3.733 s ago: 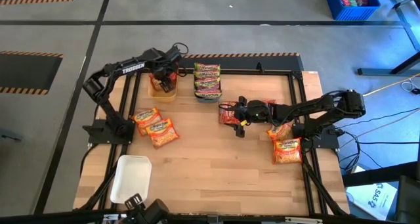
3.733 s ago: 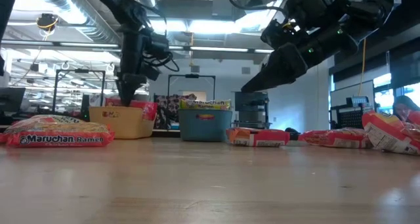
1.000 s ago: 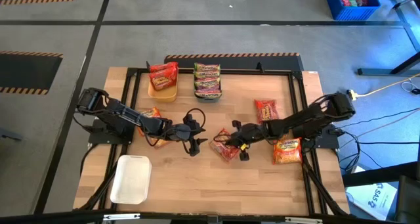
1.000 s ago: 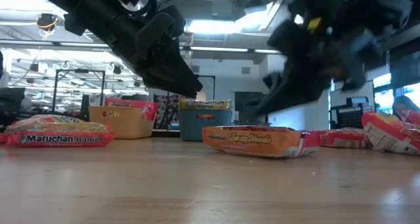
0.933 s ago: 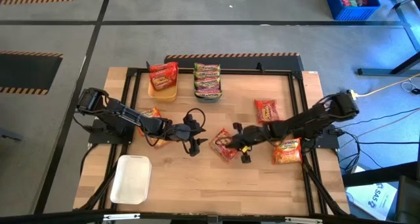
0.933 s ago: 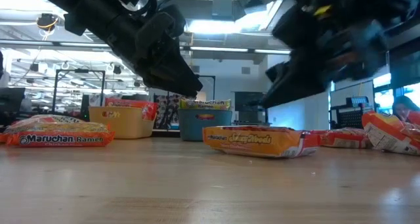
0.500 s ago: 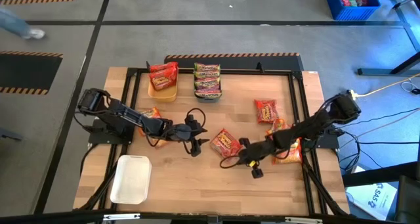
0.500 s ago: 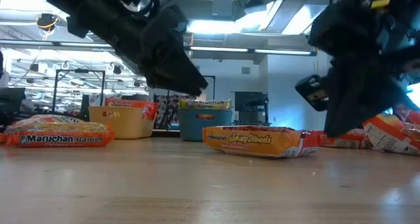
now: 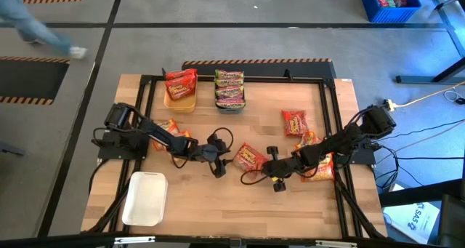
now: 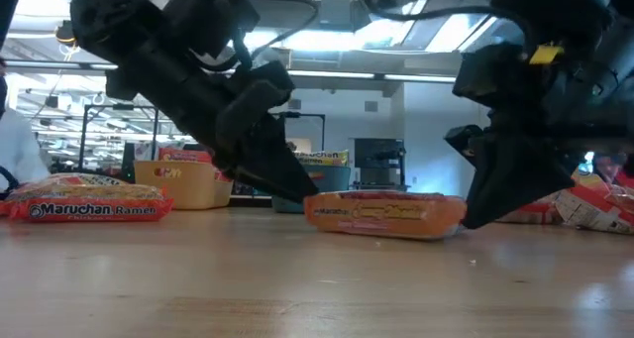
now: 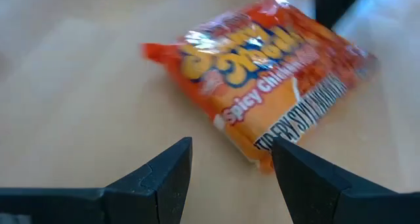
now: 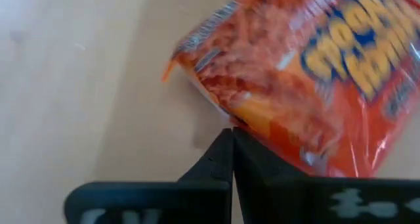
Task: Sort Maruchan noodles
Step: Put the orange noodle pack into the yellow bin
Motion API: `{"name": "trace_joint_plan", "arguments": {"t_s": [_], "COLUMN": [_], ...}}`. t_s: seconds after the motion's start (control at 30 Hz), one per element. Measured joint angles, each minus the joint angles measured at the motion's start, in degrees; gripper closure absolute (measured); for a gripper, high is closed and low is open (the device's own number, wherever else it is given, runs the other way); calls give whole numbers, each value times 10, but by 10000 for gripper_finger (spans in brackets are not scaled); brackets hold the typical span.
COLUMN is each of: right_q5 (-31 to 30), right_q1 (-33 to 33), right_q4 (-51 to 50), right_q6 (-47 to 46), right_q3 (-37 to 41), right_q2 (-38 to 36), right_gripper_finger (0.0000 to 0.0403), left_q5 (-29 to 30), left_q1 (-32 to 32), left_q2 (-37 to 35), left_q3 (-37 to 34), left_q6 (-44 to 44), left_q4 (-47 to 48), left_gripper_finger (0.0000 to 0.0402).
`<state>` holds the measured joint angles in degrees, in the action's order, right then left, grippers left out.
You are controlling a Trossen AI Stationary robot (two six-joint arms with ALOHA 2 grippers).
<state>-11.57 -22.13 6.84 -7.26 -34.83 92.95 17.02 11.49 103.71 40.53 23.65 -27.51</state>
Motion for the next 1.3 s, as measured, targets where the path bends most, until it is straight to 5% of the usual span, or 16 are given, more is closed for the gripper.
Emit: {"name": "trace_joint_plan", "arguments": {"t_s": [0.37, 0.63, 0.83, 1.0, 1.1, 1.3], "right_q5": [-156, -165, -198, -182, -120, 26], "right_q1": [33, 89, 73, 51, 65, 109], "right_q4": [-28, 31, -42, -106, -142, -159], "right_q6": [2, 5, 2, -85, -152, -210], "right_q3": [0, 0, -1, -1, -1, -1], "right_q2": [0, -1, -51, -123, -168, -198], "right_gripper_finger": [402, 402, 402, 402, 394, 284], "left_q5": [-16, -11, -17, -17, -16, -14], "left_q1": [36, 34, 34, 34, 35, 39], "left_q2": [2, 2, -2, -20, -36, -37], "left_q3": [-1, -1, -1, -1, 0, 0], "left_q6": [3, 0, -1, -1, -1, -1], "left_q4": [-30, -42, -40, -36, -24, -22], "left_gripper_finger": [197, 197, 197, 197, 197, 197]}}
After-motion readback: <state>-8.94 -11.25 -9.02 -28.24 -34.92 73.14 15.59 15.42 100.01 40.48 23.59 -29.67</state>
